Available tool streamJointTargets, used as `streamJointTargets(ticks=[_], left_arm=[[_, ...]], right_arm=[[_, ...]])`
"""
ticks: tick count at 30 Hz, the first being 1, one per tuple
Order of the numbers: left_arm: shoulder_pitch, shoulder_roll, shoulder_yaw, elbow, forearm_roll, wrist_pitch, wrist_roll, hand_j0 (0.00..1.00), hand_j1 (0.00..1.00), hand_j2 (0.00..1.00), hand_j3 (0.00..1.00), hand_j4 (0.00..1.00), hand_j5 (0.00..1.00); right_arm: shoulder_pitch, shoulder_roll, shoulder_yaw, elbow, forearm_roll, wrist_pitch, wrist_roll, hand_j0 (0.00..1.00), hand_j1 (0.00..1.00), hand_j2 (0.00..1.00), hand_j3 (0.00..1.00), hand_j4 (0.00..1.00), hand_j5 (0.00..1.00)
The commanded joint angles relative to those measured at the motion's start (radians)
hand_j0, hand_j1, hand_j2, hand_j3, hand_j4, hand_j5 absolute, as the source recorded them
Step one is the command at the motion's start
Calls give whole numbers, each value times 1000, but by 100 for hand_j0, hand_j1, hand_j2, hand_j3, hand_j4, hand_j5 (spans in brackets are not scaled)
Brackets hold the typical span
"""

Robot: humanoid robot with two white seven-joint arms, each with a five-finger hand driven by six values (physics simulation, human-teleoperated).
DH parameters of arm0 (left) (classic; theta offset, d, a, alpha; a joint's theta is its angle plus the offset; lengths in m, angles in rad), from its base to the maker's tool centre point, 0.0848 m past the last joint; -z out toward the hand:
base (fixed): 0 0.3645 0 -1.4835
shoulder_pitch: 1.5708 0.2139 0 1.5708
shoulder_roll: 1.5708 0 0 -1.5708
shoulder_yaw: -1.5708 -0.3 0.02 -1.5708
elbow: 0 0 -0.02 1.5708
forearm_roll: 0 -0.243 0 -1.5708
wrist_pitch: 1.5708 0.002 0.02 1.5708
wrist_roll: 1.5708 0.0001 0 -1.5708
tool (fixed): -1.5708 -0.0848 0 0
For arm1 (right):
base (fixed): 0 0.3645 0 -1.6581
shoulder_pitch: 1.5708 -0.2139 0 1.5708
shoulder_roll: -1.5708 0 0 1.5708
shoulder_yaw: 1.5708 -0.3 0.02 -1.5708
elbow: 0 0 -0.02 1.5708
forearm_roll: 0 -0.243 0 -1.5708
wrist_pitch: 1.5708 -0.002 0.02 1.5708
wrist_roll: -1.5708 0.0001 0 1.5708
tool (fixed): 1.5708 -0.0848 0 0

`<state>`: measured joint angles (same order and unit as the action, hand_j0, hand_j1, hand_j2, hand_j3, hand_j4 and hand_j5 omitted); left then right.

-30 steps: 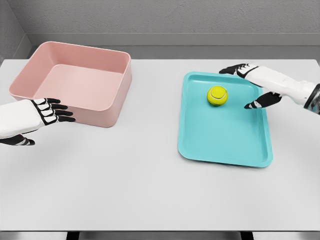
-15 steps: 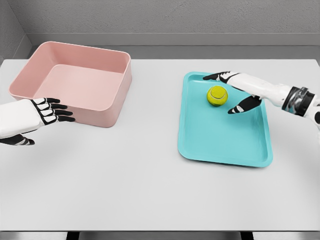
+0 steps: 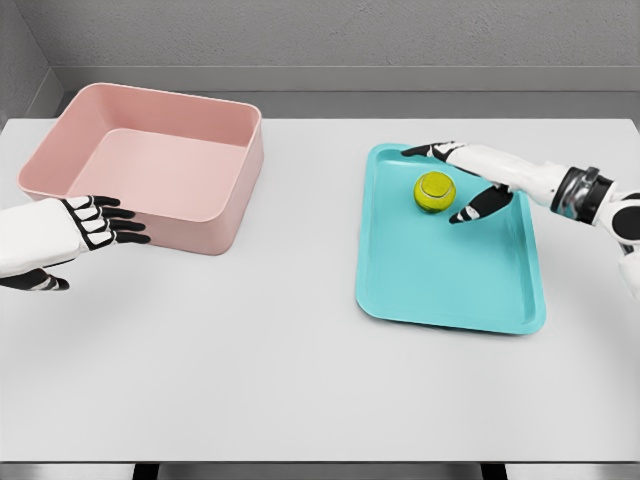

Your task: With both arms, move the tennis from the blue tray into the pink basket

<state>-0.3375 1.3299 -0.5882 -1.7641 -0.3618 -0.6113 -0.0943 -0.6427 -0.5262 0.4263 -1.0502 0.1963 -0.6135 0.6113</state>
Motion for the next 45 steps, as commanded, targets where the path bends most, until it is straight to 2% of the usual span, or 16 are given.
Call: streamJointTargets(ticks=[1,6,8,16,34,45], left_arm=[[0,2,1,0,6,0,-5,100,100,100,100,100,100],[-3,0,-16,0,6,0,-5,100,100,100,100,100,100],[-3,0,-16,0,4,0,-7,100,100,100,100,100,100],[-5,-1,-16,0,3,0,-30,100,100,100,100,100,100],[-5,-3,-16,0,3,0,-36,100,100,100,100,100,100],[-6,-8,-16,0,-2,0,-45,100,100,100,100,100,100]], right_arm=[[0,5,2,18,-6,3,0,100,100,100,100,100,100],[-25,11,2,72,12,3,0,100,100,100,100,100,100],[-38,37,2,98,34,3,0,100,100,100,100,100,100],[-61,64,2,161,71,3,0,100,100,100,100,100,100],[-77,86,2,220,101,3,0,100,100,100,100,100,100],[-84,92,2,230,117,3,0,100,100,100,100,100,100]])
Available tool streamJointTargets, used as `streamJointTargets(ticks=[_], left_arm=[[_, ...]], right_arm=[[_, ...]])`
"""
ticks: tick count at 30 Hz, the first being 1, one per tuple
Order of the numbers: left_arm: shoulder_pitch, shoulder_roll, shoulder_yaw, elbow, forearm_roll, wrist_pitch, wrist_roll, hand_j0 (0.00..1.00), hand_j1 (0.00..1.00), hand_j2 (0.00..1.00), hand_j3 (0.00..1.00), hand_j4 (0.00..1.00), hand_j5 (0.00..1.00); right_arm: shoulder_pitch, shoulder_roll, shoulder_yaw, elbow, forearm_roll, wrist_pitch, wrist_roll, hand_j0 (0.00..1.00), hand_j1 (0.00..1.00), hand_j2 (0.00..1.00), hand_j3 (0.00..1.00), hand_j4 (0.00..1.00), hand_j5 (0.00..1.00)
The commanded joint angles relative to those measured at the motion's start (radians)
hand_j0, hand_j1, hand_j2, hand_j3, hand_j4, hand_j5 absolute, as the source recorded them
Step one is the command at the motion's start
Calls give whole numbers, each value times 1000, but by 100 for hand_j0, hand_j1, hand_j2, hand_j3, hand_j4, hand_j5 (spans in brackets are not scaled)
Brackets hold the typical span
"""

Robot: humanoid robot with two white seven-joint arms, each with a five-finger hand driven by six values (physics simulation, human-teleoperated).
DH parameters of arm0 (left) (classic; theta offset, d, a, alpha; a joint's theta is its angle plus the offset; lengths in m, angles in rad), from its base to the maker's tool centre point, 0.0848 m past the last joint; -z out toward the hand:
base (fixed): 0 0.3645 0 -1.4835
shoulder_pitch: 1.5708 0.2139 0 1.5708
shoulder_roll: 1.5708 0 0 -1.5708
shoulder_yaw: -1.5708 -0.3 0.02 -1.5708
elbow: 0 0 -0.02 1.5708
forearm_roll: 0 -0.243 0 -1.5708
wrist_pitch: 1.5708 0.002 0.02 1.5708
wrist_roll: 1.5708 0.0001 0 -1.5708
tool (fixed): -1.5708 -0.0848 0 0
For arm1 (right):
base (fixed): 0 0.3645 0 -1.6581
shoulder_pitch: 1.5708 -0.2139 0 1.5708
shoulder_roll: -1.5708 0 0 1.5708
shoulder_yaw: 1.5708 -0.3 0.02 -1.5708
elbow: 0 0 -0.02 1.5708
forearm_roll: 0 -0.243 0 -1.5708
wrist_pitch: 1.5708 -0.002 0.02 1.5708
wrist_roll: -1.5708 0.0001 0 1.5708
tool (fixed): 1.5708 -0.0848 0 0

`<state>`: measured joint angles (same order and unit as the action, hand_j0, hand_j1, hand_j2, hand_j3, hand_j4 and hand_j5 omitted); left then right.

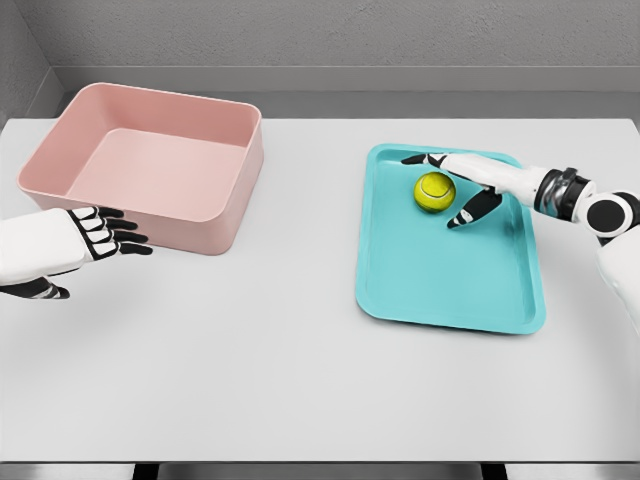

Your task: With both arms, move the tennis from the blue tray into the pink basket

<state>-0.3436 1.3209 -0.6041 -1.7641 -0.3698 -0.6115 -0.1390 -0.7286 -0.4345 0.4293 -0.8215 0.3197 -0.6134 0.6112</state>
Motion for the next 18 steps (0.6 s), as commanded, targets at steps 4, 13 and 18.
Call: streamJointTargets(ticks=[4,13,18], left_arm=[[-2,1,1,0,5,1,-1,100,100,100,100,100,100],[-2,1,0,0,5,1,-2,100,100,100,100,100,100],[-3,1,1,0,5,1,-5,100,100,100,100,100,100]], right_arm=[[-2,2,-3,13,7,3,0,100,100,100,100,100,100],[-11,2,-3,15,21,3,0,94,94,94,94,94,94],[-12,4,-3,28,19,3,0,88,88,88,88,88,88]])
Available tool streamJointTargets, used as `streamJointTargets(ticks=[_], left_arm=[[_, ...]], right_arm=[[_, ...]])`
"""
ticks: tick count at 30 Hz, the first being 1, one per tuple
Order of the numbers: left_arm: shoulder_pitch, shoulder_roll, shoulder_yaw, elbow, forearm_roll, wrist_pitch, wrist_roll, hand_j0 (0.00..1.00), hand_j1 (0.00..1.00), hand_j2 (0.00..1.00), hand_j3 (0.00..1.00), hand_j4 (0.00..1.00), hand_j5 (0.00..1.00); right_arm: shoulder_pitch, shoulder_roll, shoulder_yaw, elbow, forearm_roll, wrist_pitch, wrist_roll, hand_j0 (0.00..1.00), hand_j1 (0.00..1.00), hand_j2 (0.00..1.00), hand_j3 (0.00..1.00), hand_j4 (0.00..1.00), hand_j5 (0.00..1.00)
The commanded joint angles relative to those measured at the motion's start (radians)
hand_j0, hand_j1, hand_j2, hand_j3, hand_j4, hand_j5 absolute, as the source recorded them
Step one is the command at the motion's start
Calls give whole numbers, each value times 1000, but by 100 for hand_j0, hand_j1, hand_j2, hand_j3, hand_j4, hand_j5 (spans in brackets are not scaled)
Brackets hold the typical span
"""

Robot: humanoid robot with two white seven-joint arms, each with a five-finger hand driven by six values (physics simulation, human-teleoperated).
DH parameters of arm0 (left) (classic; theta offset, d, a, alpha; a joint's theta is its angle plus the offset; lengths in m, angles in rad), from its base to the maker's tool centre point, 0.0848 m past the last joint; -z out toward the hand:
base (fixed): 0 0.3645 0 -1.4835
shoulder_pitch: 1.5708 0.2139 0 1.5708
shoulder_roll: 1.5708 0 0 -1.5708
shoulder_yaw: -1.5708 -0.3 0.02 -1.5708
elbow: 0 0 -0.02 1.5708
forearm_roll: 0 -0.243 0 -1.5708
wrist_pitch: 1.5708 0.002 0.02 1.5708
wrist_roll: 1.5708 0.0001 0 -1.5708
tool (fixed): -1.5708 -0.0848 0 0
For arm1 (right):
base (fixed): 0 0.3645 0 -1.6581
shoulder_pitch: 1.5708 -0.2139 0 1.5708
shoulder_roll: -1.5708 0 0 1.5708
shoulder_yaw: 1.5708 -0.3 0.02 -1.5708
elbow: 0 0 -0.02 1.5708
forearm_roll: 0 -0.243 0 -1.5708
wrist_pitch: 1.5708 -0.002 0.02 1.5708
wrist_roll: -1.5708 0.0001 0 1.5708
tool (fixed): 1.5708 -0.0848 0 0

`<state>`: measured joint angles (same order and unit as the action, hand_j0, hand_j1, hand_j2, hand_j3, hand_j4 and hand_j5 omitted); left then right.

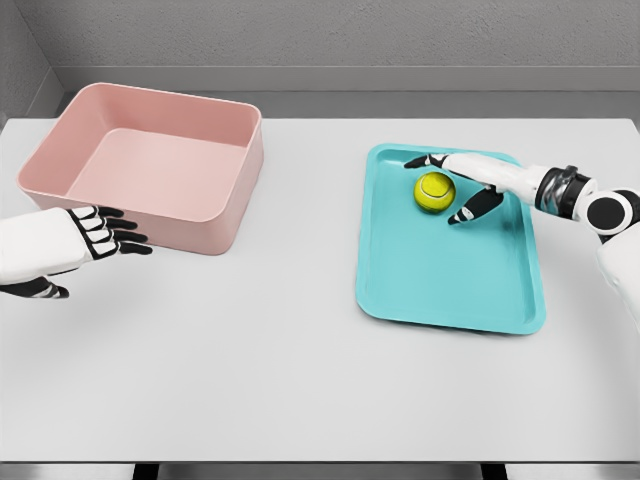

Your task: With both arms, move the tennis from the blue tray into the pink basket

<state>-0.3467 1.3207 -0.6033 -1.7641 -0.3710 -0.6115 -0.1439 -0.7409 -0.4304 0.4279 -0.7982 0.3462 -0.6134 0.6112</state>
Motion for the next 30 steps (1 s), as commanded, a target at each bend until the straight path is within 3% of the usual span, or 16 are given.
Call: streamJointTargets(ticks=[1,10,16,18,30], left_arm=[[0,2,0,0,6,1,0,100,100,100,100,100,100],[-2,2,0,0,6,1,-2,100,100,100,100,100,100],[-3,3,2,0,4,1,0,100,100,100,100,100,100],[-3,3,2,0,4,1,-2,100,100,100,100,100,100],[-3,3,2,0,4,1,-2,100,100,100,100,100,100]], right_arm=[[0,2,-1,7,-6,3,0,87,87,87,87,87,87],[-21,18,-1,37,-6,3,0,67,67,67,67,67,67],[-29,39,-3,54,1,3,0,65,65,65,65,65,65],[-38,39,-3,65,-1,3,0,53,53,53,53,53,53],[-49,44,-46,93,-19,3,0,48,48,48,48,48,48]])
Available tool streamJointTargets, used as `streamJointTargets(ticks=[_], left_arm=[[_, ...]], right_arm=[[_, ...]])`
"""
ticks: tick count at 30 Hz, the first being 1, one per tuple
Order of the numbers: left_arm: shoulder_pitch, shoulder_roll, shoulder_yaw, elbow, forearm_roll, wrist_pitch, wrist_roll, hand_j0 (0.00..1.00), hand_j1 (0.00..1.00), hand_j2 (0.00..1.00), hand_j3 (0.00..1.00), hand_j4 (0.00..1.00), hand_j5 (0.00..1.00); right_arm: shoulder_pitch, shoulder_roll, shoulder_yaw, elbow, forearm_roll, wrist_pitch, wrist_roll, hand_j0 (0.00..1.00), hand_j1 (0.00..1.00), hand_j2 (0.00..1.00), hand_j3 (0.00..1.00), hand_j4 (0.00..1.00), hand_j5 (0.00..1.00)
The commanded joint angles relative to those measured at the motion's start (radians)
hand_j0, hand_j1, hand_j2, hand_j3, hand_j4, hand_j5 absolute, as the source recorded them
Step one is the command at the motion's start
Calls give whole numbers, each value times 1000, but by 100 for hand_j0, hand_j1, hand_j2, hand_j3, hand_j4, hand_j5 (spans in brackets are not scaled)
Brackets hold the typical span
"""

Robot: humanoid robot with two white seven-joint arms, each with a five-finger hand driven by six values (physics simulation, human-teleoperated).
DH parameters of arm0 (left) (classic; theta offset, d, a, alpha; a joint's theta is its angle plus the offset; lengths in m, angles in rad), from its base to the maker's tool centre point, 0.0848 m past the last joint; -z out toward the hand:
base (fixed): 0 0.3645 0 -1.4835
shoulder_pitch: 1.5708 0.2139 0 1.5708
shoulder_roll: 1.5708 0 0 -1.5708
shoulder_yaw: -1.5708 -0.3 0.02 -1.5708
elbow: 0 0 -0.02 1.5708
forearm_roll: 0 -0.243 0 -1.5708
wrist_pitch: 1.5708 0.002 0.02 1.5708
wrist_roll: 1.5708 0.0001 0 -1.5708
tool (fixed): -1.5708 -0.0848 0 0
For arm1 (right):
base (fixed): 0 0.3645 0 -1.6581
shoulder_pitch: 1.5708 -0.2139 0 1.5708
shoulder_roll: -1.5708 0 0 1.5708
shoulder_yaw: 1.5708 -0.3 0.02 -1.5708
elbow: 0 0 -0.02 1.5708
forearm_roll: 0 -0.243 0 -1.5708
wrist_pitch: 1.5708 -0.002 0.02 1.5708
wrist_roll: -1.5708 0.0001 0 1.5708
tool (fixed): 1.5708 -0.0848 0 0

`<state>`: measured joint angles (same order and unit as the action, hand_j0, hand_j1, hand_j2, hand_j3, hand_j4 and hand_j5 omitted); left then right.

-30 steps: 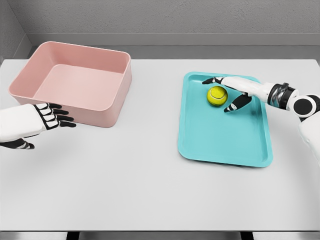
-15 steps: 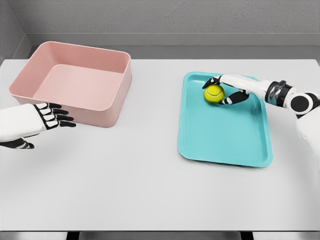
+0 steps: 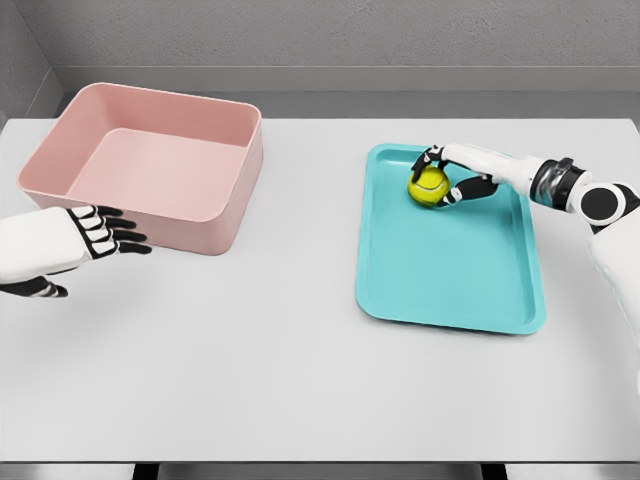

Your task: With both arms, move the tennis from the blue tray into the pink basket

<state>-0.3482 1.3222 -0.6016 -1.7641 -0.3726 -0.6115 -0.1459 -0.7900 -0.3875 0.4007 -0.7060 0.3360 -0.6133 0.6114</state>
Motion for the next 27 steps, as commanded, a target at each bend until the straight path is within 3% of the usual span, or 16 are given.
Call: streamJointTargets(ticks=[1,9,13,20,23,27], left_arm=[[0,2,0,0,6,1,0,100,100,100,100,100,100],[0,3,0,0,6,1,0,100,100,100,100,100,100],[-2,3,2,0,6,1,0,100,100,100,100,100,100],[0,3,2,0,6,1,0,100,100,100,100,100,100],[-2,5,2,0,6,1,0,100,100,100,100,100,100],[0,5,2,0,4,1,0,100,100,100,100,100,100]], right_arm=[[0,1,-22,0,-11,2,-1,48,48,48,48,48,48],[2,-2,-22,-21,-143,2,-1,47,47,47,47,47,47],[17,1,23,-211,-146,2,-1,44,44,44,44,44,44],[37,39,317,-552,-141,2,-1,41,41,41,41,41,41],[63,41,411,-626,-137,2,-1,40,40,40,40,40,40],[74,94,492,-630,-132,2,-1,40,40,40,40,40,40]])
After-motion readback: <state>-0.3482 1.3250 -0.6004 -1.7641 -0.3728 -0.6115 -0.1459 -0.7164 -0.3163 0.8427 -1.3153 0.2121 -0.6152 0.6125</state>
